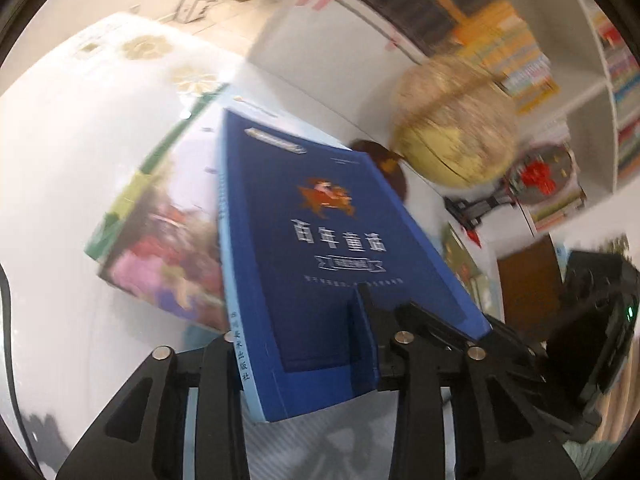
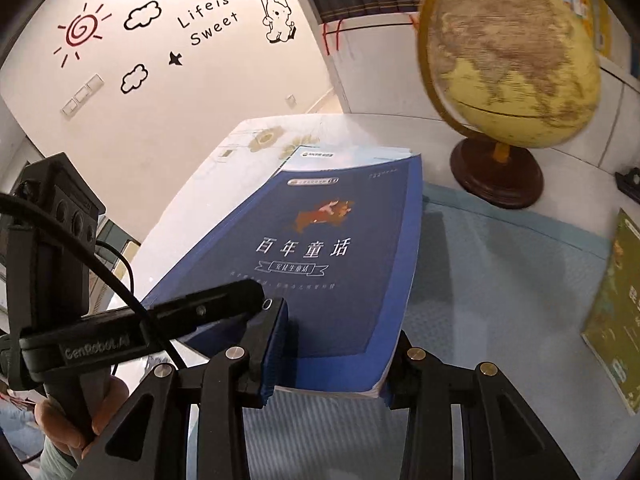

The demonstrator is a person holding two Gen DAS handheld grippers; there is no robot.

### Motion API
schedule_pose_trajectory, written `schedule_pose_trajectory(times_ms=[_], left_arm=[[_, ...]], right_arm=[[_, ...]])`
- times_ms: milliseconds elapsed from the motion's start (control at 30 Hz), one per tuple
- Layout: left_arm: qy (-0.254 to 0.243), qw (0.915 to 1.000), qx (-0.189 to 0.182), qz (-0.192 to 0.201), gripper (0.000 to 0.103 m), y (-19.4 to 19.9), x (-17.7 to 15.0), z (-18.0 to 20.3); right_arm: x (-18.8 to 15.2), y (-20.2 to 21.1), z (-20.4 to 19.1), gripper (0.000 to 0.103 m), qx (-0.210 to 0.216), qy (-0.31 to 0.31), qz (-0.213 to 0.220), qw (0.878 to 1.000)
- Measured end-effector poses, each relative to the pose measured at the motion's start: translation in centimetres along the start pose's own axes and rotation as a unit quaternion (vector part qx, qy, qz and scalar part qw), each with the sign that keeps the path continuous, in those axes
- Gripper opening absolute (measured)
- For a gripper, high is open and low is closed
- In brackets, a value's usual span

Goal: Organize books

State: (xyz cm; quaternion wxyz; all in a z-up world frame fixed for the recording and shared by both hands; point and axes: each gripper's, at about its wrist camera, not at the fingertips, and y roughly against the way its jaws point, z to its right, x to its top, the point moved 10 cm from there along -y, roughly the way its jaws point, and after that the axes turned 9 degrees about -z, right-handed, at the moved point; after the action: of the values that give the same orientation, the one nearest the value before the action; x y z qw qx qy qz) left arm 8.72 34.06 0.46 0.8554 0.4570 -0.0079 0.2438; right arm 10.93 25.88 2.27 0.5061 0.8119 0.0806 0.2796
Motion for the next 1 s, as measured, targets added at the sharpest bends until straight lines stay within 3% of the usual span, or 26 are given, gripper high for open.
schedule_pose_trajectory(times_ms=[300, 467, 533, 667, 800, 1000], left_arm=[[0.096, 0.9924, 0.061, 0.048, 0.033, 2.0, 2.3, -8.2], [0.113, 0.9862, 0.096, 0.073, 0.033, 4.1, 1.2, -9.2], [0.108, 0.9864, 0.101, 0.071, 0.033, 4.2, 0.2, -8.2], [0.072, 0.9895, 0.112, 0.055, 0.034, 3.7, -3.2, -4.5], [0.035, 0.9953, 0.088, 0.018, 0.034, 1.1, -7.9, 1.8], [-0.020, 0.9969, 0.043, -0.063, 0.034, -5.0, -16.7, 13.7]], right_arm=[[0.1, -3.7, -1.9, 0.040, -0.006, 0.023, -0.046, 0.999], [-2.2, -4.6, -3.2, 0.043, 0.033, 0.076, -0.082, 0.993], [-3.5, -4.1, -3.5, 0.050, 0.043, 0.100, -0.086, 0.990], [-7.9, -1.8, -1.5, 0.054, 0.029, 0.125, -0.096, 0.987], [-14.9, 1.2, 5.4, 0.055, -0.042, 0.108, -0.117, 0.986], [-24.0, 7.8, 19.2, 0.055, -0.118, -0.029, -0.121, 0.985]])
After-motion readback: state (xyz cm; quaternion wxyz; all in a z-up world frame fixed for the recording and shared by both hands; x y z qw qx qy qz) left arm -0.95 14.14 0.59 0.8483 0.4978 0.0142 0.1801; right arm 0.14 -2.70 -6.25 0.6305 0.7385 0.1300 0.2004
